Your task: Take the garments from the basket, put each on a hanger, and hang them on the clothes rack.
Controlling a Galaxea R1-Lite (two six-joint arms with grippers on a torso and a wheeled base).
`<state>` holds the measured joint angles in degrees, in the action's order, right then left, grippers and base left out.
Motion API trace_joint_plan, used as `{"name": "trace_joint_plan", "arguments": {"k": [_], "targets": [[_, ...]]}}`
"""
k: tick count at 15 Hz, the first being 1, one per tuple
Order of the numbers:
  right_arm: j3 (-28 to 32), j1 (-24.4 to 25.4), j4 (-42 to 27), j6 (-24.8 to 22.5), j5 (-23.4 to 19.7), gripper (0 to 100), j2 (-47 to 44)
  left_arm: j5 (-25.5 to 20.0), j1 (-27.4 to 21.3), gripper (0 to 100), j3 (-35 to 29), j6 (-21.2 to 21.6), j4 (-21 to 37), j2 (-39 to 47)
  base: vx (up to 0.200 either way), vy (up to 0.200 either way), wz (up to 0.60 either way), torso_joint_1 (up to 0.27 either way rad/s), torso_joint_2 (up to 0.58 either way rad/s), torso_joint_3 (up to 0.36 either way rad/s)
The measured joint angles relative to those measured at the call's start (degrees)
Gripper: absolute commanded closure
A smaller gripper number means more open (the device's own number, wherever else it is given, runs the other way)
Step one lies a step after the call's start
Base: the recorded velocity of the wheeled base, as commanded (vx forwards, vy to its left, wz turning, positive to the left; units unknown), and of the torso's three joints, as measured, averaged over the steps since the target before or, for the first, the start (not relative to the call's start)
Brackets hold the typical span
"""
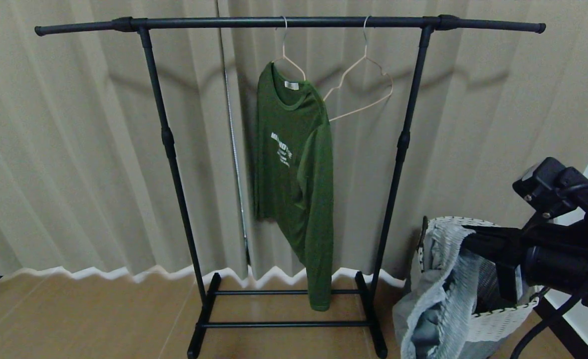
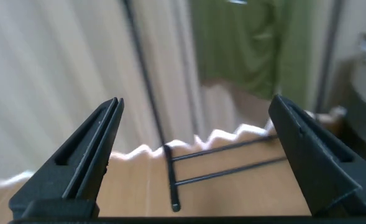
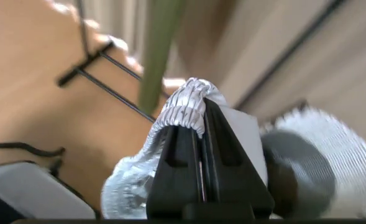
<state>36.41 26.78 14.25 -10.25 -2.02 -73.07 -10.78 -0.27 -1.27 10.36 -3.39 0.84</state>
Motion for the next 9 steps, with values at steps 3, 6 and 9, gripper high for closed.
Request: {"name": "trace_joint_plan", "arguments": {"k": [3, 6, 9], "targets": [[3.08, 1.85, 0.17, 1.37, -4.44, 100, -0.30, -5.89, -0.37, 0, -6.08, -0.02, -0.27, 6.31, 0.000, 0.000, 0.00, 0.000, 0.00, 0.000], [6.74, 3.61, 0.11, 2.68, -5.47, 100, -1.66, -7.96, -0.57, 0, -13.71, -0.29, -1.50, 17.81, 0.000, 0.000, 0.00, 0.000, 0.00, 0.000], [11.48, 5.94, 0.06, 6.51, -5.63, 100, -3.80, -8.41, -3.41, 0, -19.87, -1.41, -6.24, 30.68, 0.000, 0.000, 0.00, 0.000, 0.00, 0.000]]}}
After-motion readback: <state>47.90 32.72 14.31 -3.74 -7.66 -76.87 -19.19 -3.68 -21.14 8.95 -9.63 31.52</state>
